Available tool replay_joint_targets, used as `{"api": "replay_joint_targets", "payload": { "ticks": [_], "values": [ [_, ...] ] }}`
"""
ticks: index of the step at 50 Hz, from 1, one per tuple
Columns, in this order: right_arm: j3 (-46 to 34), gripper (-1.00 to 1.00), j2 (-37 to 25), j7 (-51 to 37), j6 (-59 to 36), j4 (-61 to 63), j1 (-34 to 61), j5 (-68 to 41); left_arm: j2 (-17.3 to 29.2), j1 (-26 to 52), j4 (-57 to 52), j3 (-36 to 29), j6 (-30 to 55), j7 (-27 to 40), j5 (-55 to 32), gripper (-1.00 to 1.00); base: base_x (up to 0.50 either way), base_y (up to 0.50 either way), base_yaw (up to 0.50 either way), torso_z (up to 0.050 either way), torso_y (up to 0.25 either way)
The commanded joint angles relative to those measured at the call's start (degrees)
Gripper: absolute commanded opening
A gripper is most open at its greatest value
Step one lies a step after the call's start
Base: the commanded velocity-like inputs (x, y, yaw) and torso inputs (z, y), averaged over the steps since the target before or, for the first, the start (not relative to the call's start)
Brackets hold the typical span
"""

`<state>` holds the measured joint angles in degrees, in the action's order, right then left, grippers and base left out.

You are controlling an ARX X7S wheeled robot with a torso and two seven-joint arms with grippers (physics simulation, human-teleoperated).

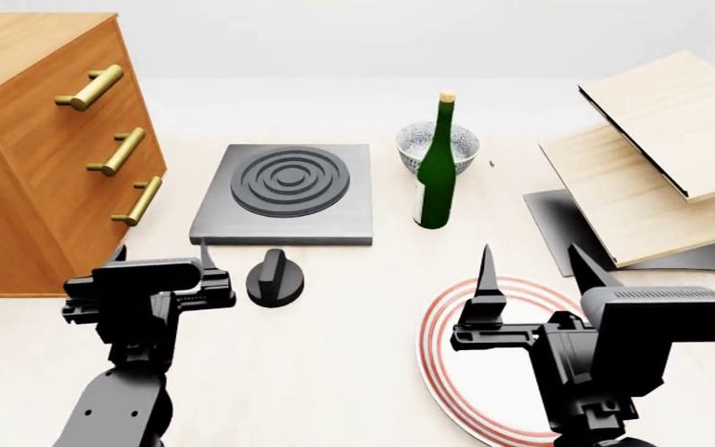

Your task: Turn on the stove.

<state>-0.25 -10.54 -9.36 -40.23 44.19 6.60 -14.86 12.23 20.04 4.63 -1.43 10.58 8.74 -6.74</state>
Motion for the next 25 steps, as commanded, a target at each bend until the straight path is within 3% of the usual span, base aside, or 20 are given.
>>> {"api": "replay_joint_targets", "payload": {
  "ticks": [1, 15, 25],
  "values": [
    [-0.3, 1.00, -0.2, -0.4, 0.6, -0.5, -0.2, -0.3, -1.4, 2.3, 13.2, -1.5, -8.8, 0.2, 1.8, 1.00, 0.00, 0.00, 0.00, 0.000, 0.000],
    [-0.9, 1.00, -0.7, -0.9, 1.7, -0.6, -0.7, -0.4, -2.8, 5.3, 29.6, -1.9, -19.0, 1.0, 2.4, 1.00, 0.00, 0.00, 0.00, 0.000, 0.000],
    [-1.2, 1.00, -0.9, -1.2, 2.3, -1.0, -0.9, -0.5, -4.3, 4.8, 31.0, -3.6, -19.9, 1.5, 3.1, 1.00, 0.00, 0.00, 0.00, 0.000, 0.000]
  ]
}}
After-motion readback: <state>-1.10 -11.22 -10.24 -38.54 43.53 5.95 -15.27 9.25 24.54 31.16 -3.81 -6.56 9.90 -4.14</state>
